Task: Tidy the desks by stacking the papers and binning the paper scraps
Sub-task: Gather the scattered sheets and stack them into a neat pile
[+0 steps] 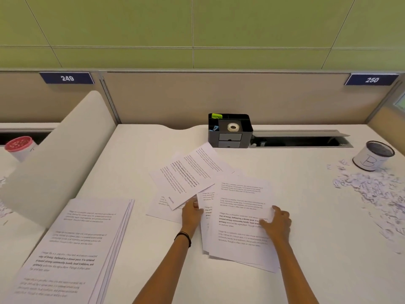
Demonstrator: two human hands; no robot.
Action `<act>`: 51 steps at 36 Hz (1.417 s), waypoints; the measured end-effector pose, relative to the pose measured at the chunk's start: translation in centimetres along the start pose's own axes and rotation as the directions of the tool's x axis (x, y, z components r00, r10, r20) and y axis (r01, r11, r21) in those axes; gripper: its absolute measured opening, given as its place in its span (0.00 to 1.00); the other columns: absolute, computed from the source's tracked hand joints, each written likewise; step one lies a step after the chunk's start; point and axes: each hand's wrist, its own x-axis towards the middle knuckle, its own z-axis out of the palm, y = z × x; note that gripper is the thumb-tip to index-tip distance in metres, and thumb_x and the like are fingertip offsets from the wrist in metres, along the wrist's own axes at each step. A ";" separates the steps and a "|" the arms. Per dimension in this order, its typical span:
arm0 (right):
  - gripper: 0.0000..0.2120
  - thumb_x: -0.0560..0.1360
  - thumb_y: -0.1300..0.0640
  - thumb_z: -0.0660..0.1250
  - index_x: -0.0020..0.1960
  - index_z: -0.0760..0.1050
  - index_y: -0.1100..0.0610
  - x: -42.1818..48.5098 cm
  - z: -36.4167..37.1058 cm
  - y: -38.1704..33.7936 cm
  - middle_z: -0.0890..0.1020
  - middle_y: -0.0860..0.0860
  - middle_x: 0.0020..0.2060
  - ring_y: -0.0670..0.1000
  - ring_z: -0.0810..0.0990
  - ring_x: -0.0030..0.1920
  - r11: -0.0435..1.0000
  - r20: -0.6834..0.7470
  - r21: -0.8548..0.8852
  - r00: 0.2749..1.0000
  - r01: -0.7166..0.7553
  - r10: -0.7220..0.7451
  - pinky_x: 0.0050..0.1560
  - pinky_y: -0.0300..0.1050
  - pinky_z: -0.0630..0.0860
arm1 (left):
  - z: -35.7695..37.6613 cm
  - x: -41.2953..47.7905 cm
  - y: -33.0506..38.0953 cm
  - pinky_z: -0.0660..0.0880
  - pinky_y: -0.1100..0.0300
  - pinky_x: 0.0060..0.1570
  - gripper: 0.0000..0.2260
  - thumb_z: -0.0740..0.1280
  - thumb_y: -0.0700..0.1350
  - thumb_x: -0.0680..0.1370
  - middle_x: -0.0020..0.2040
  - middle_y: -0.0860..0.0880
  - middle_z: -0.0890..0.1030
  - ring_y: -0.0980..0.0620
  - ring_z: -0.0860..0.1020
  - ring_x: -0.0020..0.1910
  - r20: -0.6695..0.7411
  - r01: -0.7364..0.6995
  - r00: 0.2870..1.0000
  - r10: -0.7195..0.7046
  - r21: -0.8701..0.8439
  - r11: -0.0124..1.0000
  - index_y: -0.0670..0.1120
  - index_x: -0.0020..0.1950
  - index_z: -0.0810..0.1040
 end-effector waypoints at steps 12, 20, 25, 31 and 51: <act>0.27 0.72 0.61 0.69 0.69 0.65 0.60 0.1 0.3 0.2 0.68 0.62 0.64 0.62 0.68 0.64 1.000 -0.064 -0.004 0.998 0.017 -0.017 0.62 0.55 0.67 | 0.7 -0.5 -0.3 0.66 0.66 0.35 0.11 0.66 0.33 0.73 0.39 0.46 0.77 0.51 0.69 0.36 0.211 -0.111 0.973 0.090 0.088 0.990 0.48 0.48 0.79; 0.26 0.73 0.62 0.67 0.69 0.65 0.61 -0.1 0.3 0.2 0.69 0.61 0.63 0.61 0.70 0.63 0.995 -0.001 0.087 0.999 0.039 -0.039 0.63 0.53 0.68 | 1.6 -2.0 1.0 0.72 0.58 0.58 0.17 0.51 0.52 0.83 0.61 0.50 0.76 0.52 0.75 0.57 0.263 -0.003 0.965 -0.016 0.072 0.997 0.48 0.67 0.70; 0.25 0.73 0.64 0.67 0.68 0.66 0.60 -0.7 0.1 0.1 0.70 0.61 0.62 0.60 0.72 0.62 0.986 0.036 0.159 0.998 0.044 -0.050 0.63 0.53 0.69 | 2.6 -2.9 1.2 0.67 0.48 0.68 0.25 0.53 0.65 0.78 0.69 0.55 0.69 0.52 0.68 0.68 0.277 0.004 0.961 -0.001 -0.009 1.000 0.57 0.73 0.61; 0.22 0.74 0.64 0.65 0.67 0.67 0.59 -1.0 -1.2 0.4 0.74 0.60 0.58 0.53 0.73 0.51 0.972 0.068 0.234 0.997 0.008 -0.025 0.57 0.45 0.68 | 1.4 -3.4 2.6 0.69 0.59 0.61 0.35 0.69 0.39 0.75 0.66 0.55 0.63 0.54 0.66 0.63 0.441 0.003 0.897 -0.007 0.010 1.000 0.50 0.75 0.52; 0.24 0.77 0.49 0.62 0.69 0.66 0.59 -1.3 -7.2 0.4 0.74 0.58 0.63 0.57 0.77 0.54 0.945 0.292 0.266 0.950 -0.188 0.107 0.47 0.47 0.72 | -0.3 -4.4 7.0 0.77 0.63 0.49 0.25 0.70 0.37 0.74 0.59 0.51 0.76 0.51 0.77 0.55 0.584 0.093 0.811 -0.032 -0.075 0.993 0.54 0.65 0.64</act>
